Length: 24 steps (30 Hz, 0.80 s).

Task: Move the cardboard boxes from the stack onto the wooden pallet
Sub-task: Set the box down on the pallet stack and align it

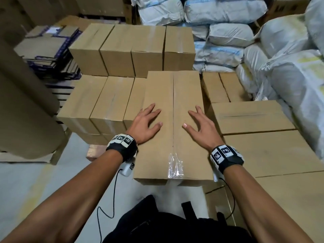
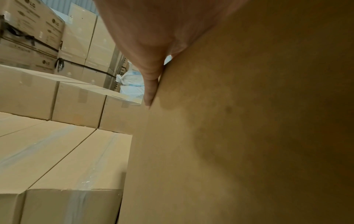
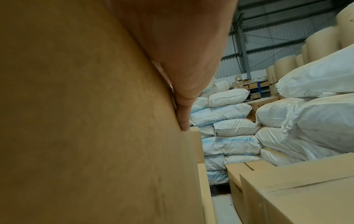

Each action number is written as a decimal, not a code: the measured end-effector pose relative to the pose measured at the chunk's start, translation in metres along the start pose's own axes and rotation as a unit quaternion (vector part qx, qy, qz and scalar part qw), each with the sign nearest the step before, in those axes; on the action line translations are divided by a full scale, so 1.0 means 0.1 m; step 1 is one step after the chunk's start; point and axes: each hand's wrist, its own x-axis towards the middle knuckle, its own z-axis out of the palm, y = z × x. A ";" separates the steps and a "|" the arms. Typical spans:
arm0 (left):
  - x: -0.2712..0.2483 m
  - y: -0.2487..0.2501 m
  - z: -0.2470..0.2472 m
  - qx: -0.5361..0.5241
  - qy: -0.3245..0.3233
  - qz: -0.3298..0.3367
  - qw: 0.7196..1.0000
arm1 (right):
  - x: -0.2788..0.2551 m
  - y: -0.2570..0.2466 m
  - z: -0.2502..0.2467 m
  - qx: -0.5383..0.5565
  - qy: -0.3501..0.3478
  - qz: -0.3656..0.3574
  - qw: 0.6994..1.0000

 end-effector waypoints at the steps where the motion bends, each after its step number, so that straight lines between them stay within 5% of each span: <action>1: 0.13 -0.04 0.04 -0.001 -0.001 0.001 1.000 | 0.13 0.07 0.00 -0.001 0.000 -0.001 1.000; 24: 3.60 -1.44 0.88 -0.018 -0.059 -0.018 0.998 | 3.62 1.35 0.02 -0.019 -0.038 0.054 0.998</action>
